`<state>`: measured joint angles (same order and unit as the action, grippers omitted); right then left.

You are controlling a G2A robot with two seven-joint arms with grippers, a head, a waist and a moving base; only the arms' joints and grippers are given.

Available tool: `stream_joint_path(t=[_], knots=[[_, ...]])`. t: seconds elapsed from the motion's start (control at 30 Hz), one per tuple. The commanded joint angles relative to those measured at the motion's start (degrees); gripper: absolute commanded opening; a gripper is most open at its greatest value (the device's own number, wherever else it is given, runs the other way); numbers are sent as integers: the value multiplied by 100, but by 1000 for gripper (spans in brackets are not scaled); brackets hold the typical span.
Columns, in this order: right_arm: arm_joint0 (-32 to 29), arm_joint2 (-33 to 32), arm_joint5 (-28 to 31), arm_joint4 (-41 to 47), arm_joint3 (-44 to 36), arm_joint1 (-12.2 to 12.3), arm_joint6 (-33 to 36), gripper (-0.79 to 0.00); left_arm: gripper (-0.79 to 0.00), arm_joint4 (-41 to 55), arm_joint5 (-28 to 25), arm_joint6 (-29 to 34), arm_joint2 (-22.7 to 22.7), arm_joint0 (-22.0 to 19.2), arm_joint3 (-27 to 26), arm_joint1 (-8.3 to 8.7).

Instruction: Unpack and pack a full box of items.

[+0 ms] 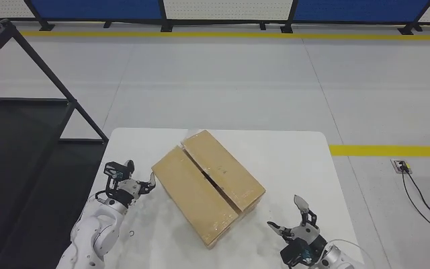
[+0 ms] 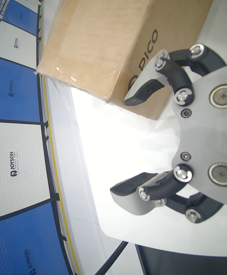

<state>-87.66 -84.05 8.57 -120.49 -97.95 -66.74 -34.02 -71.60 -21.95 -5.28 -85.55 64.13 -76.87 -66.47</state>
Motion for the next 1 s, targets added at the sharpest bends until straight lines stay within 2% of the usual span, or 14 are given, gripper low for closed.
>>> stream_joint_path(t=[0.0, 0.23, 0.53, 0.77, 0.97], knots=[[-3, 35, 26, -48, -3, 7, -35, 0, 0, 41, 113, -7, -39, -22, 25, 0], [43, 201, 46, -128, -1, 15, -107, 0, 0, 151, 400, 60, -134, -196, 240, 0], [149, 412, -211, 218, 50, -28, 27, 0, 0, -147, 454, 20, 115, -718, 656, -24], [143, 507, -469, 439, 53, -58, 165, 0, 0, -389, -10, -77, 265, -997, 1049, -5], [238, 675, -700, 666, 39, -115, 593, 0, 0, -455, -378, -288, 245, -1004, 1165, 36]])
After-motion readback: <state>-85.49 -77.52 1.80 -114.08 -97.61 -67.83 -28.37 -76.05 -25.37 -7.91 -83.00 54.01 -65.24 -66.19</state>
